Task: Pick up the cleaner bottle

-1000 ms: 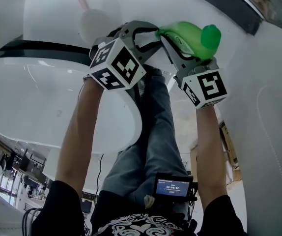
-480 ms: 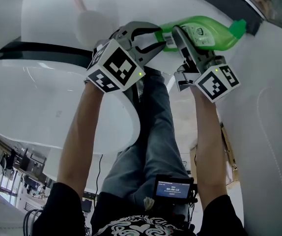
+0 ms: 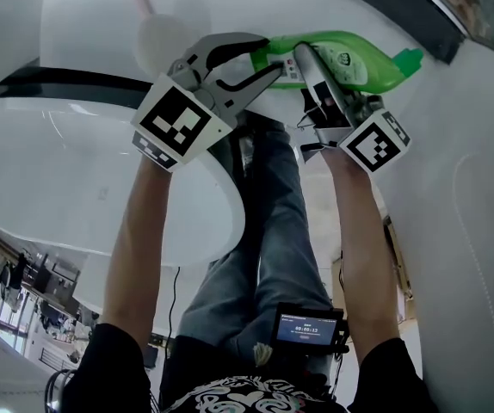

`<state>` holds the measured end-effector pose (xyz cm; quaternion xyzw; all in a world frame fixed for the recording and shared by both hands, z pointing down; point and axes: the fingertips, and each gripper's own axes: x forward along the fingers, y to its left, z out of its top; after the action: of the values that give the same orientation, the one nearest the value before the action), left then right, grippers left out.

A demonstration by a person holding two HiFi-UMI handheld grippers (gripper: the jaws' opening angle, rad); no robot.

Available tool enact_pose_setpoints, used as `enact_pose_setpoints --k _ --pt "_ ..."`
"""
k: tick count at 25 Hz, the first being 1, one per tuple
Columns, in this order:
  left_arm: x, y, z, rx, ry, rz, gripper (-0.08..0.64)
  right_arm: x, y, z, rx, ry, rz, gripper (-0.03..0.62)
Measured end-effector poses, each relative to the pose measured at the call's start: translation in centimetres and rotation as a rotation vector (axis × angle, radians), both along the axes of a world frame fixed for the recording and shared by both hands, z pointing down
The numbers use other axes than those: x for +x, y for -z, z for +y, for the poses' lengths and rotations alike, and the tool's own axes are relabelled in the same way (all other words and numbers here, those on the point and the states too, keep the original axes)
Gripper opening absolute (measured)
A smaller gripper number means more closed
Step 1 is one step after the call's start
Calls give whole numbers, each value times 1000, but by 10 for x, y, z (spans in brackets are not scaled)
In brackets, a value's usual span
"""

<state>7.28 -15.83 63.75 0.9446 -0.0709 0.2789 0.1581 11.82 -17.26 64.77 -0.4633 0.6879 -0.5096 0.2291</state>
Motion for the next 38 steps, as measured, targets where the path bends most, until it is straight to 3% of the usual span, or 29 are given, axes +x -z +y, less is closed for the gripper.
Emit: enact_pose_setpoints --k 5,10,29,31,34,38 --pt "-7 13 -3 24 65 29 150 5 7 -1 -11 -35 -24 210" --pt "-19 41 -6 144 85 24 150 -3 34 -1 -6 -51 -67 209" --pt "-48 101 2 247 197 87 150 -26 85 7 34 -86 -206 209" --pt "-53 108 0 247 241 114 150 -29 91 8 33 -82 -205 209" --pt "-69 137 -2 214 393 209 139 -38 111 14 37 -56 -181 209" --pt "-94 163 1 225 463 222 71 -50 135 22 47 -32 -180 209"
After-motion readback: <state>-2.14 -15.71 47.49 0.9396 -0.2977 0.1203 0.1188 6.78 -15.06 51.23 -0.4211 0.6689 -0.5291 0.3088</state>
